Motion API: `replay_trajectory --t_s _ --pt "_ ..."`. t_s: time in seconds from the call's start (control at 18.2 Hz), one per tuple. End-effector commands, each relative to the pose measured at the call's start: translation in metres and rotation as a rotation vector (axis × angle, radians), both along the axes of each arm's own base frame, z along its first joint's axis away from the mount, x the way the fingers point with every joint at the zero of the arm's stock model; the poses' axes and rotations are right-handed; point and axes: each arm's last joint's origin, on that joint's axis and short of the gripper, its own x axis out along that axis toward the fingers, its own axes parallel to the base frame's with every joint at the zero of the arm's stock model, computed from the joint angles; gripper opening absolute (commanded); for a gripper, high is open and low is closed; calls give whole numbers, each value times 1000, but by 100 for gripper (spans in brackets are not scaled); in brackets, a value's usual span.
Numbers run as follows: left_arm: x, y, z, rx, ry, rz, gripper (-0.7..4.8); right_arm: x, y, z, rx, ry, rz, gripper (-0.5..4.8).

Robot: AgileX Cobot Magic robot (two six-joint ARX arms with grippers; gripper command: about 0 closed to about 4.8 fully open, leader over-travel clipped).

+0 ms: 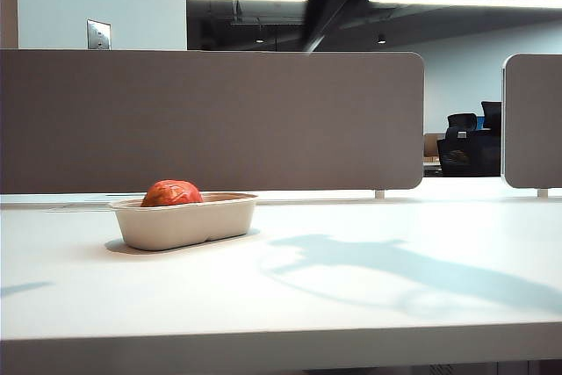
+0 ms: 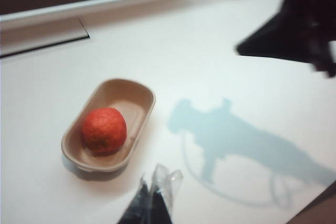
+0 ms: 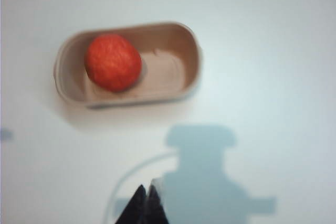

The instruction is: Pick up the orange and place it into the paper lunchbox.

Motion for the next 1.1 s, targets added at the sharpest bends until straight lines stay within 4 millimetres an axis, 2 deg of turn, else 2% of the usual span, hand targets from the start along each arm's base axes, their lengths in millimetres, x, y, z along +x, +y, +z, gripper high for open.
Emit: replay_trajectory --t_s 0.05,0.11,0.16,0.22,0.27,0.33,0.44,0.66,0.82,0.93,1.1 --pt "-11 7 6 -14 -52 32 -5 -39 -30 30 -67 -47 -31 -1" --pt "-16 10 5 -14 -60 45 -5 -51 -37 35 -57 -62 -31 -1" --pt "-23 15 2 -12 -68 62 -5 -73 -52 41 -34 -97 -33 -1" --pt "-27 17 -1 -9 -71 72 -5 -83 -58 42 -26 -112 -37 -1" --pt "-34 21 -11 -6 -75 87 -5 -103 -72 42 -14 -153 -59 -1" --pt "-37 23 -17 -4 -78 94 -5 -114 -79 40 -3 -181 -72 -1" --pt "-44 28 -41 -7 -110 135 -5 -137 -94 28 57 -234 -94 -1" --pt "-58 37 -85 -72 -257 179 -6 -170 -115 -11 182 -411 -102 -1" --pt "-65 41 -121 -95 -300 203 -6 -189 -129 -53 202 -482 -151 -1" --pt "-59 38 -129 -104 -298 193 -5 -196 -136 -72 197 -518 -206 0" --pt "-55 36 -135 -100 -308 219 -6 -211 -144 -87 278 -525 -208 0"
